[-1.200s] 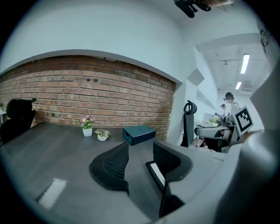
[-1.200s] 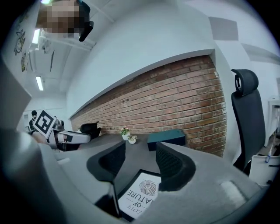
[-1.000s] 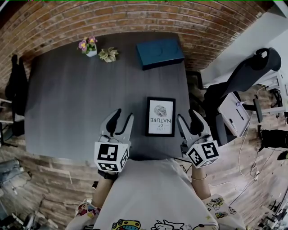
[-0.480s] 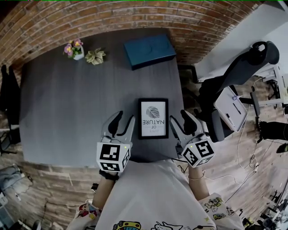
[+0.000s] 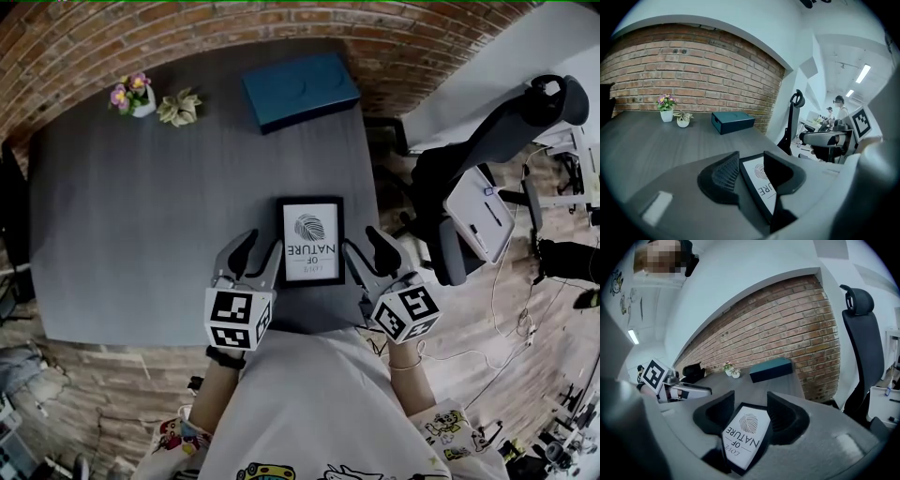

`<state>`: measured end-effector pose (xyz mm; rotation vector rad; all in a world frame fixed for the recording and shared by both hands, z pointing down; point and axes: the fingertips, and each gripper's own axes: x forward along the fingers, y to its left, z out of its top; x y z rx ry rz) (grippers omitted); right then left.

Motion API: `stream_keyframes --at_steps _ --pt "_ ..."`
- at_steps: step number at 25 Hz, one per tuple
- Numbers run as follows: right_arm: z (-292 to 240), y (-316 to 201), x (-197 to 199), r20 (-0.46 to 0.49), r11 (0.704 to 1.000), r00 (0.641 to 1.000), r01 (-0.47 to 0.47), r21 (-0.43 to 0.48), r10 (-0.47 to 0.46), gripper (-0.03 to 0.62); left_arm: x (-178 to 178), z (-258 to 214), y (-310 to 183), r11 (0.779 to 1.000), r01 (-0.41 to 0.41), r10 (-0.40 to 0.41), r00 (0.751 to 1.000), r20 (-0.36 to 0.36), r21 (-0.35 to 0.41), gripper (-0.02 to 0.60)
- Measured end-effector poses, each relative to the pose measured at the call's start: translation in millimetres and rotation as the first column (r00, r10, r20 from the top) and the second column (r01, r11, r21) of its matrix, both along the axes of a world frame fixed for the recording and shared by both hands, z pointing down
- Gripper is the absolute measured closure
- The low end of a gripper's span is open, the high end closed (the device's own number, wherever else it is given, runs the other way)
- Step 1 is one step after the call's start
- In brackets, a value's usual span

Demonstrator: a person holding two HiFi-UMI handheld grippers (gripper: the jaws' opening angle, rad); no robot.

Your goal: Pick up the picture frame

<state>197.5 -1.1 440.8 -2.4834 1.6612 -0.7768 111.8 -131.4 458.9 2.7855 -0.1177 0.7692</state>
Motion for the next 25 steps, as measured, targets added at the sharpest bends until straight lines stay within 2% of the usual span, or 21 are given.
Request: stream_keyframes --at_steps 18,25 --pt "63 1 -6 0.156 0.998 0.988 0.006 -0.059 0.003 0.382 2 79 20 0.996 -0.031 0.046 0.983 0.179 -0.086 0.414" --pt "78 2 -6 0.194 0.997 0.981 0.004 -0.072 0.010 0.382 7 99 24 0.996 -0.044 0.059 0.975 0.214 -0.074 0.419"
